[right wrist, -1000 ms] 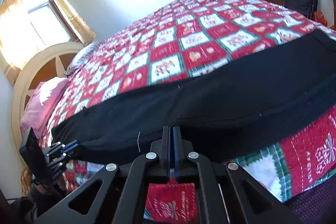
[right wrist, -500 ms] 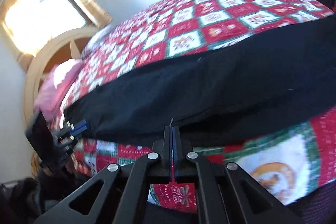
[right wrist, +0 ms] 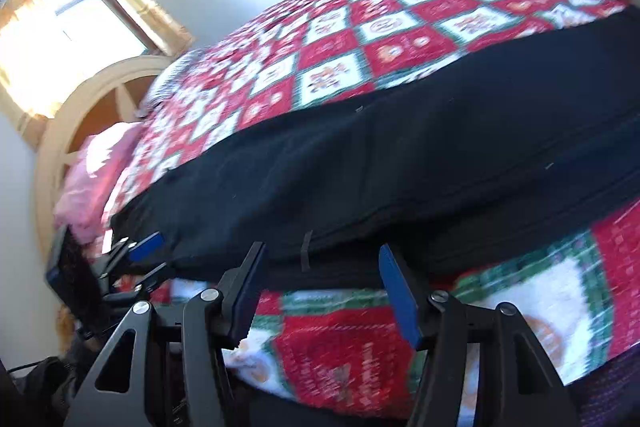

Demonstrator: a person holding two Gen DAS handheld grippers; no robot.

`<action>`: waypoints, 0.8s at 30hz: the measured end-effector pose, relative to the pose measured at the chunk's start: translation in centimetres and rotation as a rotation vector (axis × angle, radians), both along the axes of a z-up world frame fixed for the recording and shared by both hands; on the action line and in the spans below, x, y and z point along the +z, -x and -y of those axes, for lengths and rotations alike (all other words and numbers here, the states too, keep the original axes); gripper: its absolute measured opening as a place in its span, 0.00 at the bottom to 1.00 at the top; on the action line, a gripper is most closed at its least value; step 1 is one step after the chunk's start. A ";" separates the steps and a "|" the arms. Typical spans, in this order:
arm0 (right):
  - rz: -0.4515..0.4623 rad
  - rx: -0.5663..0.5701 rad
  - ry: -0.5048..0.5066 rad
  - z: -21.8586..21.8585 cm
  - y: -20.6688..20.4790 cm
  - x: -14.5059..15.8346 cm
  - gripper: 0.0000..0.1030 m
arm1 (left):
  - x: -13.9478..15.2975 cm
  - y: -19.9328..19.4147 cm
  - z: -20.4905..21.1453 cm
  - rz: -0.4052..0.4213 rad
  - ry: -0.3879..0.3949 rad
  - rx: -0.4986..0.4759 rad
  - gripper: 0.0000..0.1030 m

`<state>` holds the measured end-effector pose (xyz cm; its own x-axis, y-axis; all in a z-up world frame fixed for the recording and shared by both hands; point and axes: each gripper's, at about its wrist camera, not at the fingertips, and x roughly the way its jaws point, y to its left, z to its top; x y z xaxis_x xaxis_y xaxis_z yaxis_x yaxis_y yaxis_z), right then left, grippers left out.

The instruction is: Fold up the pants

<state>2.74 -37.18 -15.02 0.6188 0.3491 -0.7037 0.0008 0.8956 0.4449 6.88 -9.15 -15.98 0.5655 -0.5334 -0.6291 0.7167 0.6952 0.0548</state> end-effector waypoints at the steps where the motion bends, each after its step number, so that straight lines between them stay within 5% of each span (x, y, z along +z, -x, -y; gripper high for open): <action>1: 0.008 -0.012 -0.004 0.2 -0.2 0.0 0.56 | -0.2 -0.2 0.2 -0.005 -0.008 0.001 0.49; 2: 0.011 -0.020 -0.011 0.4 -0.5 -0.2 0.53 | -0.3 -0.5 0.3 -0.013 -0.009 0.003 0.40; 4: 0.008 -0.057 0.014 0.7 -1.1 -0.5 0.19 | -0.4 -0.9 0.3 -0.031 -0.010 0.007 0.26; 6: -0.001 -0.074 0.026 1.1 -1.6 -0.7 0.04 | -0.2 -1.0 0.3 -0.030 -0.008 0.007 0.14; 9: 0.030 -0.066 0.037 1.0 -1.2 0.1 0.03 | 0.4 -0.8 -0.3 -0.031 0.021 0.004 0.06; 14: 0.079 -0.047 0.061 0.7 0.5 2.5 0.03 | 1.9 0.0 -1.4 -0.027 0.056 -0.014 0.05; 22: -0.029 -0.046 0.035 1.6 -0.2 -1.4 0.04 | -0.8 0.2 -0.5 -0.042 -0.023 -0.027 0.06; 24: -0.026 -0.034 0.040 1.7 0.2 -0.8 0.07 | -0.6 0.4 -0.6 -0.051 -0.023 -0.052 0.14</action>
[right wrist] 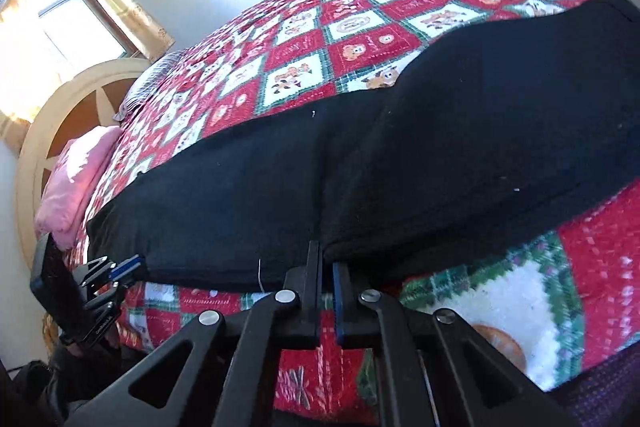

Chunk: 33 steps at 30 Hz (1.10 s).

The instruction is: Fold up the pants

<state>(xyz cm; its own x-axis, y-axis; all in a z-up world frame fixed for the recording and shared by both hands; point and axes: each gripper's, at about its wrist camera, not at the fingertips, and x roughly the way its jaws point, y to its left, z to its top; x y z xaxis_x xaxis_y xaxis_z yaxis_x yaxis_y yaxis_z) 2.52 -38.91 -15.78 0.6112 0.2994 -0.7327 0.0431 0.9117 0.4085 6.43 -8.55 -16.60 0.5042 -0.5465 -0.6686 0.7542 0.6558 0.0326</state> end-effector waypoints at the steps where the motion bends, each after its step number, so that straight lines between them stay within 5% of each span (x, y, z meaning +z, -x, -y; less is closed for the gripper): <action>1: 0.005 0.001 0.014 0.1 0.4 0.3 0.12 | 0.1 0.2 -0.1 0.003 0.000 -0.002 0.25; 2: 0.011 0.002 0.023 0.3 0.9 0.5 0.16 | 0.2 0.4 -0.3 0.009 -0.003 0.001 0.39; 4: 0.028 -0.004 0.023 1.1 1.9 1.0 0.33 | 0.6 1.0 -0.8 0.032 -0.001 0.005 0.47; 7: 0.085 -0.071 0.032 3.7 3.8 2.7 0.36 | 1.5 1.4 -1.6 0.055 0.023 0.015 0.47; 11: 0.170 -0.251 0.054 8.9 5.7 5.5 0.36 | 2.4 0.4 -2.3 0.099 0.053 0.076 0.61; 16: 0.214 -0.512 0.034 16.4 6.6 6.9 0.36 | 1.0 -1.9 -3.0 0.067 0.052 0.153 0.61; 22: 0.253 -0.497 -0.023 18.3 4.5 6.7 0.35 | -0.6 -2.4 -4.2 0.020 0.080 0.181 0.61; 23: 0.252 -0.488 -0.015 18.3 4.2 6.6 0.34 | -0.6 -2.5 -4.2 0.018 0.083 0.183 0.61; 24: 0.247 -0.478 0.001 18.1 3.9 6.6 0.14 | -0.6 -2.5 -4.2 0.017 0.083 0.184 0.61; 25: 0.241 -0.475 0.025 17.8 3.8 6.6 0.05 | -0.6 -2.5 -4.1 0.018 0.081 0.185 0.61; 33: 0.290 -0.498 0.090 17.5 6.6 8.6 0.05 | -0.8 -2.3 -4.6 0.028 0.093 0.180 0.61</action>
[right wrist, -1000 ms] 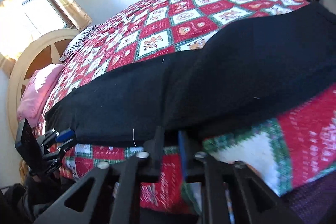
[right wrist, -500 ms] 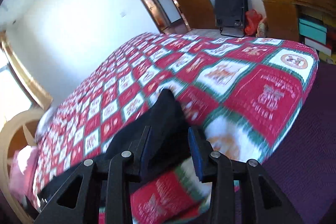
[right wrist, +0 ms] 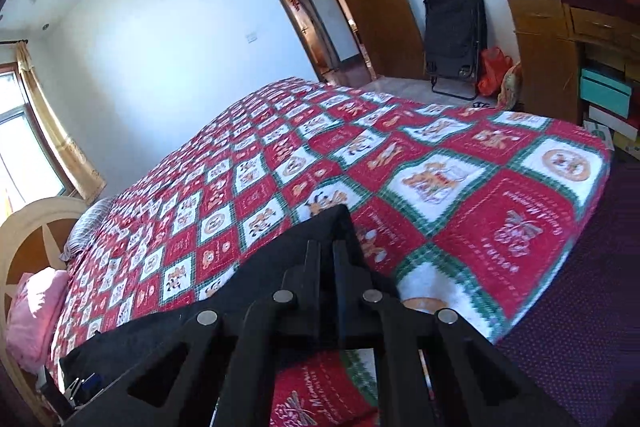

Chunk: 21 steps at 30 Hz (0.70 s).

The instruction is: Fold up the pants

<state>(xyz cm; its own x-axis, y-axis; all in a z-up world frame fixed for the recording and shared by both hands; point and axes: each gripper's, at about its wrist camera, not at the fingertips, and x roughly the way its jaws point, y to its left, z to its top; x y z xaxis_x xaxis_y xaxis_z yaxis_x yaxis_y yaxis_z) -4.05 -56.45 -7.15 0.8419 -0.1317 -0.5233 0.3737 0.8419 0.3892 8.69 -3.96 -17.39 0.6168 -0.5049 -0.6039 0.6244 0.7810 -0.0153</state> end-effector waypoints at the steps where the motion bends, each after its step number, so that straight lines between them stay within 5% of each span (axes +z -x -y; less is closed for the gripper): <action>1: -0.008 -0.003 -0.005 0.3 0.0 -0.2 0.05 | 0.0 0.0 0.0 0.001 0.001 -0.002 0.61; 8: -0.087 -0.018 -0.032 1.9 -0.9 -3.5 0.07 | -0.1 -0.1 -0.3 0.002 -0.006 -0.026 0.62; 12: -0.063 -0.090 0.011 2.2 0.3 -1.6 0.46 | -0.2 0.1 -0.6 0.003 -0.003 -0.033 0.61; 15: -0.035 -0.064 0.060 1.6 0.0 0.1 0.48 | 0.0 0.2 -0.8 0.000 0.003 -0.029 0.62; 21: -0.128 0.004 -0.073 3.0 -4.4 -2.2 0.48 | 1.6 0.4 -3.1 0.021 0.015 0.044 0.62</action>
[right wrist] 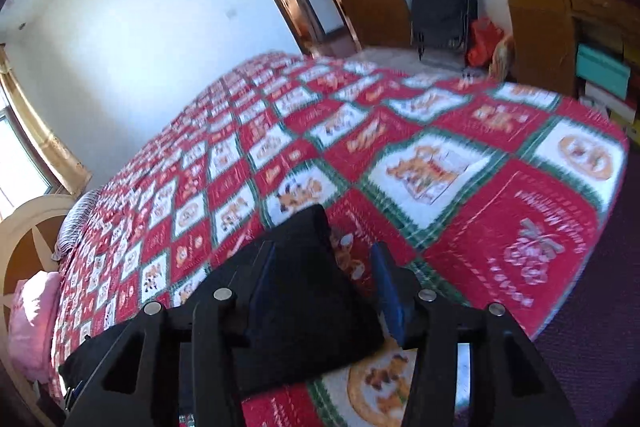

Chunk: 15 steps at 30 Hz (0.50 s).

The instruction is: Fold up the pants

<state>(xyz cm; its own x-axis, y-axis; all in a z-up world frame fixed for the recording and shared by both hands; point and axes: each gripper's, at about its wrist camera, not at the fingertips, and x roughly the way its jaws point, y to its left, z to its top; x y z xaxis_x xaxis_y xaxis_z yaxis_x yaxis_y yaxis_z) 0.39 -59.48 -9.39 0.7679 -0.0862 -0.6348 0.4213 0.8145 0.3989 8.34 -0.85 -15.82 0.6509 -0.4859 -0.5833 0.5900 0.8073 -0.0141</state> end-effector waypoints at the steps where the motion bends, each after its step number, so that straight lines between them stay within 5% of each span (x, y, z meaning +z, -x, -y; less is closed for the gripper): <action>1: -0.012 0.004 -0.025 0.2 -0.5 -0.7 0.48 | 0.3 -0.1 -0.9 0.011 -0.001 0.027 0.64; 8: -0.018 0.061 -0.017 -0.4 -0.4 -1.2 0.43 | 1.4 -2.0 -10.7 0.044 -0.018 0.361 0.69; 15: -0.020 0.087 0.030 -1.3 -0.1 -1.6 0.39 | 0.0 -2.6 -19.2 -0.014 0.089 0.594 0.76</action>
